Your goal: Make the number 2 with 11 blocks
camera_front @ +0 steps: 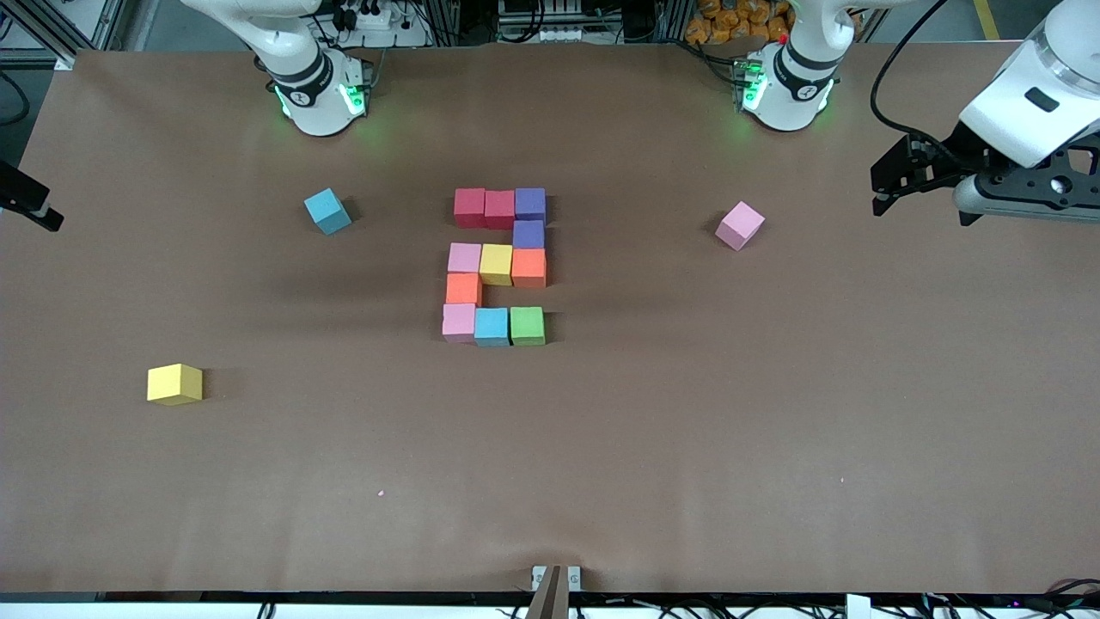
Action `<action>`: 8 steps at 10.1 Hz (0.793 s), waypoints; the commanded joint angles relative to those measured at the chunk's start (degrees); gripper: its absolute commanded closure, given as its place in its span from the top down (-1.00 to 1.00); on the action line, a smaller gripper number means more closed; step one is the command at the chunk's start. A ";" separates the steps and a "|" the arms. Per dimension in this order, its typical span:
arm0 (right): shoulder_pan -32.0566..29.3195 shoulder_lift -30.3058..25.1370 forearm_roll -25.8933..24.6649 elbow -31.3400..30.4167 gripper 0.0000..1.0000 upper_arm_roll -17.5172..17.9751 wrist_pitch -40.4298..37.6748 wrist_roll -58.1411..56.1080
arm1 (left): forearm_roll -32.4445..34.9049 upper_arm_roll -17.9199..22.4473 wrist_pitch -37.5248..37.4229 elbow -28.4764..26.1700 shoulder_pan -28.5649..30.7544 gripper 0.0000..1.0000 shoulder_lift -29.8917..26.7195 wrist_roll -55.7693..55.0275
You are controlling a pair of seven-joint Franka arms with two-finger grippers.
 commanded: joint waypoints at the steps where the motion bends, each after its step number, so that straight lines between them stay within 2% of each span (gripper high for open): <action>1: -0.87 -0.34 1.00 0.45 1.00 0.78 -0.42 0.71 | -0.42 -0.21 0.75 -0.59 0.56 1.00 -0.88 1.28; 8: -1.48 -0.61 2.32 0.71 1.00 0.43 -1.13 0.71 | -0.69 0.14 1.02 -0.77 1.44 1.00 -0.97 0.75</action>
